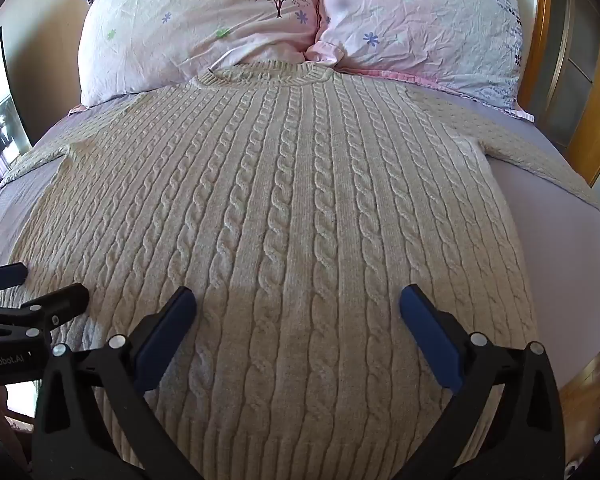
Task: Fold small clothes
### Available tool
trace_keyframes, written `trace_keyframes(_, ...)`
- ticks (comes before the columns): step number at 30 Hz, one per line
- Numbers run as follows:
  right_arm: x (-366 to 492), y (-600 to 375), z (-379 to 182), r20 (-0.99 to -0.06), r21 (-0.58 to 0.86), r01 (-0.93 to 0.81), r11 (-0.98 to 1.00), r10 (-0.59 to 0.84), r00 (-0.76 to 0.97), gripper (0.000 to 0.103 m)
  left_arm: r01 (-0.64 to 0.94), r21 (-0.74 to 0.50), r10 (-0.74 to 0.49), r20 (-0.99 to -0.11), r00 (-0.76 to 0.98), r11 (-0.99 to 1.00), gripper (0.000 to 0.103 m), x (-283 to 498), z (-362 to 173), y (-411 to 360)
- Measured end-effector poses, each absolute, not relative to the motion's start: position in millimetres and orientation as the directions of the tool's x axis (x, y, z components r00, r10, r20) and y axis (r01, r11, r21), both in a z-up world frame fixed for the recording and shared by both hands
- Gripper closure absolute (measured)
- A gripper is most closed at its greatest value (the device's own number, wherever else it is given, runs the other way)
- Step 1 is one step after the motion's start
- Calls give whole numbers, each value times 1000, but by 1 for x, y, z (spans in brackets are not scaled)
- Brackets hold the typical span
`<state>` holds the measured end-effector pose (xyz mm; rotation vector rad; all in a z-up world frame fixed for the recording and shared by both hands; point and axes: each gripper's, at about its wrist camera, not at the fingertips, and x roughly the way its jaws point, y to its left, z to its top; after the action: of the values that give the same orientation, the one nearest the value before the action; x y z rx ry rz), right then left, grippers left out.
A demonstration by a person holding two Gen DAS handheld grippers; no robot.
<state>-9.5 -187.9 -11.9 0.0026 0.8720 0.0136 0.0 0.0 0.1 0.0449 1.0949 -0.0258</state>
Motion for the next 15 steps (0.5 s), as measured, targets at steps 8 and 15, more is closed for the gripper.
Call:
trace_keyframes(8, -10, -188, -12, -765, 8, -12, 1000, 14, 644, 2, 43, 23, 1, -889, 459, 999, 1, 0, 0, 0)
trace_keyframes(15, -10, -189, -11, -765, 8, -11, 1000, 13, 644, 2, 43, 23, 1, -888, 460, 999, 1, 0, 0, 0)
